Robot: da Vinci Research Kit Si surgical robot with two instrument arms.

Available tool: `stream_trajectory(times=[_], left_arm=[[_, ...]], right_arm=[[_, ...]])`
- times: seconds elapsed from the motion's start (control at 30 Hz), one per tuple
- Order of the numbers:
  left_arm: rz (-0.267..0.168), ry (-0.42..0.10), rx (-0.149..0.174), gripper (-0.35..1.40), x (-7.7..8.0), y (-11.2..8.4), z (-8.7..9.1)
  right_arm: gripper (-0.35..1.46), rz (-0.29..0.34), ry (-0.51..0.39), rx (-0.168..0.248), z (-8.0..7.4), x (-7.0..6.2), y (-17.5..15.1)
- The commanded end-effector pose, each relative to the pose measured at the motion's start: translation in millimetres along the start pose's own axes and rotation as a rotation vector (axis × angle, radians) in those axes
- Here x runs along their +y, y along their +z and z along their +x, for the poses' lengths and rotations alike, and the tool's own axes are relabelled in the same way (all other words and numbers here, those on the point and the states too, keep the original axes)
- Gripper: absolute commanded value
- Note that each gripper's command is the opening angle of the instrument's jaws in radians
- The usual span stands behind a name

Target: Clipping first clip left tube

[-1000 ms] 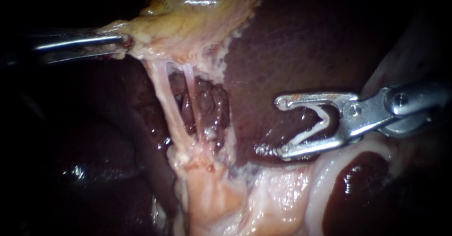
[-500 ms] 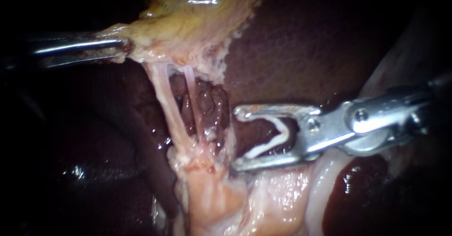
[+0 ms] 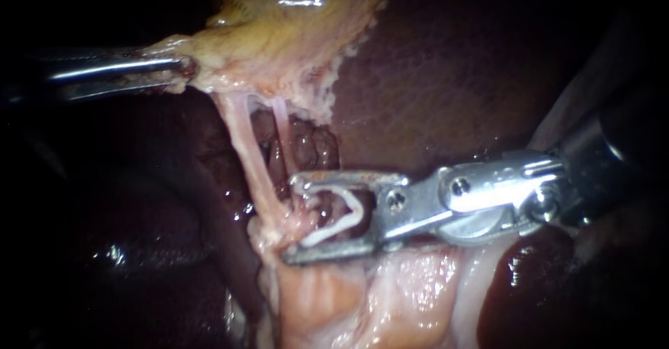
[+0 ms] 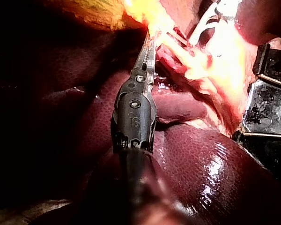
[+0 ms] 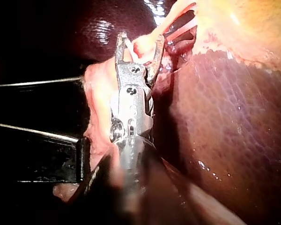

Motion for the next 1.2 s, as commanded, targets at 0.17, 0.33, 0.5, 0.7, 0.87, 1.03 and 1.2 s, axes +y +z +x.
stream_trajectory(times=[0.17,0.33,0.5,0.7,0.87,1.03,1.2], left_arm=[[0.000,0.000,0.000,-0.35,0.1,0.0,0.1],[0.001,0.000,0.000,-0.35,0.3,0.0,0.2],[0.002,0.000,0.000,-0.35,0.4,0.1,0.2],[0.002,0.000,0.000,-0.35,0.5,0.2,0.3],[0.003,-0.001,0.000,-0.35,0.5,0.2,0.3],[0.003,-0.001,0.000,-0.35,0.5,0.3,0.3],[0.003,-0.001,0.000,-0.35,0.5,0.3,0.3]], right_arm=[[0.49,-0.001,-0.001,-0.001,-1.1,0.9,1.2],[0.50,0.001,-0.003,-0.002,-2.1,1.7,2.5],[0.50,0.010,-0.004,-0.002,-2.5,2.5,4.1],[0.50,0.027,-0.005,0.018,-2.0,2.8,6.5],[0.50,0.039,-0.005,0.025,-1.7,2.4,7.7],[0.50,0.062,0.004,0.041,-1.2,1.3,8.0],[0.49,0.094,0.013,0.055,-0.4,-0.2,7.8]])
